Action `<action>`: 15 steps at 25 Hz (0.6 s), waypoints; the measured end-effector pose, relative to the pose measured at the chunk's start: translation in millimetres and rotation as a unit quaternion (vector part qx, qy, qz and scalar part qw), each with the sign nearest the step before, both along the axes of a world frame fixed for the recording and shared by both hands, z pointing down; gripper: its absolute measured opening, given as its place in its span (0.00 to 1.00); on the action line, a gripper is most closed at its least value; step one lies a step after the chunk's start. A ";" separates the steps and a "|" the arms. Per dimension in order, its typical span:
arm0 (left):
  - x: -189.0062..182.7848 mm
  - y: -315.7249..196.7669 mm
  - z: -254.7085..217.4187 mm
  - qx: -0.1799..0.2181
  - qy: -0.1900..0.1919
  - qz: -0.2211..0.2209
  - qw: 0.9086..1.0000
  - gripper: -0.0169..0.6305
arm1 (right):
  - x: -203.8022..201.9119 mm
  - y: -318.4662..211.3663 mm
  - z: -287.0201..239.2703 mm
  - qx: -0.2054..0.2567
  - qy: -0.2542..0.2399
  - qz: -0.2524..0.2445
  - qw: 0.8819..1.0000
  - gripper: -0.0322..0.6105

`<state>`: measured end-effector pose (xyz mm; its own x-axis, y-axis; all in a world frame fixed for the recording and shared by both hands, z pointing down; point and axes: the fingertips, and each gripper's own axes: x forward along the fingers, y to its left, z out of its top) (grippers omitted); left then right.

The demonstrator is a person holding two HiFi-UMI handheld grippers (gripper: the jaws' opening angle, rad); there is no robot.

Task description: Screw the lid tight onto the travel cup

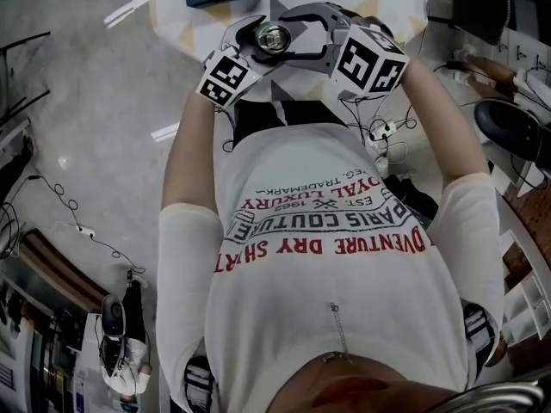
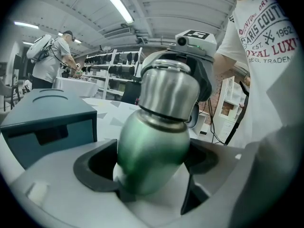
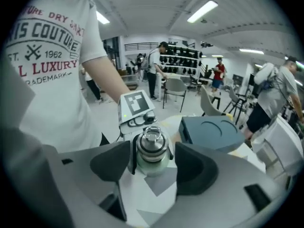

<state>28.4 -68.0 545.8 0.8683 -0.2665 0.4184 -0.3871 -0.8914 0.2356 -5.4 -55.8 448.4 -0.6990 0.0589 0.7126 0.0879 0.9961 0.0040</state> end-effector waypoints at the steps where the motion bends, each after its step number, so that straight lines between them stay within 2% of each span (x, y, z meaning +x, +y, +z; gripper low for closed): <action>1: 0.0 0.3 -0.3 -0.001 -0.001 0.000 1.000 0.67 | 0.0 0.7 1.4 0.003 0.001 -0.020 1.000 0.49; 7: 4.4 2.4 -3.7 -0.003 -0.005 0.004 1.000 0.67 | -1.8 -0.3 0.7 0.002 -0.019 -0.070 0.997 0.48; 10: 4.0 2.5 -6.1 -0.003 -0.006 0.005 1.000 0.68 | -4.1 5.1 -1.6 -0.014 -0.032 -0.089 0.995 0.42; 15: 2.9 3.2 -6.7 -0.001 -0.007 0.004 1.000 0.68 | -4.7 6.0 -2.7 -0.025 -0.044 -0.076 0.996 0.41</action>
